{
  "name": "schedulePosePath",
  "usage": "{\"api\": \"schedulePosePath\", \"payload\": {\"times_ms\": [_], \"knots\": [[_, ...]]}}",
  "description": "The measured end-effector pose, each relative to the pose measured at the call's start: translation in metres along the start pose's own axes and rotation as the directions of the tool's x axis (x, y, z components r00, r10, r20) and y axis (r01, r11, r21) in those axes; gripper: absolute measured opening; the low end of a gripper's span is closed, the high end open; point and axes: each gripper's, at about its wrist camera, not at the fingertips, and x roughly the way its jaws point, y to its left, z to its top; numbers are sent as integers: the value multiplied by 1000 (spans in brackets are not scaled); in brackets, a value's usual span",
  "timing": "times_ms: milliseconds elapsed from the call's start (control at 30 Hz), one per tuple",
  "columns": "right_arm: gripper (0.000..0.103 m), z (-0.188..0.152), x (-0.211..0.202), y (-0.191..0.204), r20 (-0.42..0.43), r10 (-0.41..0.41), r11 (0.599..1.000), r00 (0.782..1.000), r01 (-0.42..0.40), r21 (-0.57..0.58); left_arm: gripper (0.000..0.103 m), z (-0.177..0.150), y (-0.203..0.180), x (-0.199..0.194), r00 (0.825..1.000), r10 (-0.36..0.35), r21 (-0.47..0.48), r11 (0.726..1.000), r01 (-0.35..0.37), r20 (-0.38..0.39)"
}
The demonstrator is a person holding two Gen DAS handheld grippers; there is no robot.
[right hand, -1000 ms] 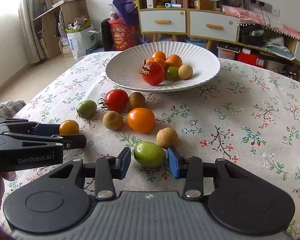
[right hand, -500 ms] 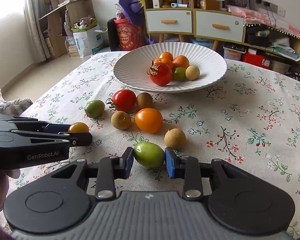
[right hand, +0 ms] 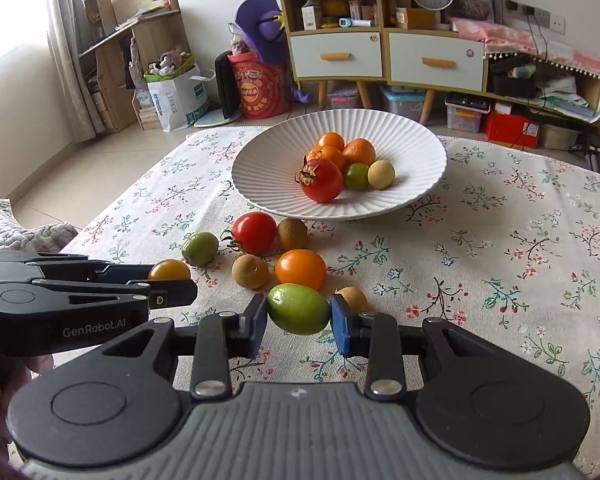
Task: Organize fruits
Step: 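Carry the yellow tomato with the left tool to the bowl while the right tool carries the green tomato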
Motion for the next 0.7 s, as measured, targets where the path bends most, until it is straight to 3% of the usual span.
{"api": "schedulePosePath", "payload": {"times_ms": [700], "knots": [[31,33,-2,-27,59,-44,997,997,40,66,25,47,-12,3,998,-49,-49,997,51,36]]}}
